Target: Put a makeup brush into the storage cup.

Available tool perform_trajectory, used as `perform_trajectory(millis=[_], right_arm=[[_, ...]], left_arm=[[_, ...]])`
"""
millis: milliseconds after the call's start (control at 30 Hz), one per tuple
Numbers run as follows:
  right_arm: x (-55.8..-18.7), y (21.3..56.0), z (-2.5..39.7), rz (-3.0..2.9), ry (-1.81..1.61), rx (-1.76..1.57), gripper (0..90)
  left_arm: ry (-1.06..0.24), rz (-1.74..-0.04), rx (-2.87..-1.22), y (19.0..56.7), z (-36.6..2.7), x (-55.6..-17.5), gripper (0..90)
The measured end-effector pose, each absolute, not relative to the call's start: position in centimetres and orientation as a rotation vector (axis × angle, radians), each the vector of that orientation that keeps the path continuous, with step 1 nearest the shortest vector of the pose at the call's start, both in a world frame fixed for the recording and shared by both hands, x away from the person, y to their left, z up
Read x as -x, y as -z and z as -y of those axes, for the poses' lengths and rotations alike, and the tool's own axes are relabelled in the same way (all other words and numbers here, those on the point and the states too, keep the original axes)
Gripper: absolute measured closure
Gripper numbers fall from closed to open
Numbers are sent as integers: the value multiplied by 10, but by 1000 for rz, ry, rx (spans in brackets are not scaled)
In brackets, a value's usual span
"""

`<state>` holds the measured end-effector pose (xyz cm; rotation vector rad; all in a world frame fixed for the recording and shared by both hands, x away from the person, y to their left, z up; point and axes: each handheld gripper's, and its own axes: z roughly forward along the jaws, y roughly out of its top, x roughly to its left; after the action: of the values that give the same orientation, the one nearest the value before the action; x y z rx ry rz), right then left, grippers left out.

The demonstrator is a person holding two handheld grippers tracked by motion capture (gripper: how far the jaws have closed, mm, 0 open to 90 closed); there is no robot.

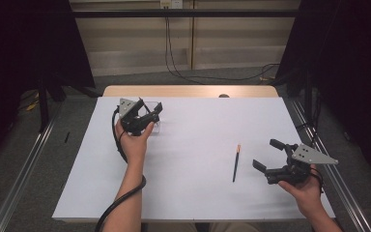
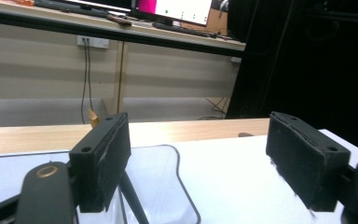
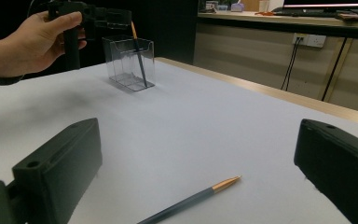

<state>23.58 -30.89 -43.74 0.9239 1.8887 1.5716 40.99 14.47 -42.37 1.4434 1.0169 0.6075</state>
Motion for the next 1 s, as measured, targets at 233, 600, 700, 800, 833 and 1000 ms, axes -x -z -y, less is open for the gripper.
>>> perform_trajectory(millis=[233, 600, 700, 800, 833, 1000], right_arm=[[-235, 437, 308, -1889, -1567, -921, 3], [-235, 437, 309, -1893, -1566, -920, 3], [-235, 437, 308, -1894, -1565, -921, 3], [-236, 438, 308, -1895, -1565, -921, 3], [-236, 438, 308, -1894, -1564, -921, 3], [-236, 437, 307, -1889, -1570, -922, 3]], left_arm=[[-603, -974, -1451, 424, -146, -401, 193], [-549, -896, -1481, 428, -149, -391, 107], [-534, -867, -1490, 427, -151, -387, 86], [-515, -847, -1507, 427, -153, -385, 52], [-519, -836, -1522, 427, -154, -384, 48], [-489, -786, -1536, 425, -156, -379, 9]])
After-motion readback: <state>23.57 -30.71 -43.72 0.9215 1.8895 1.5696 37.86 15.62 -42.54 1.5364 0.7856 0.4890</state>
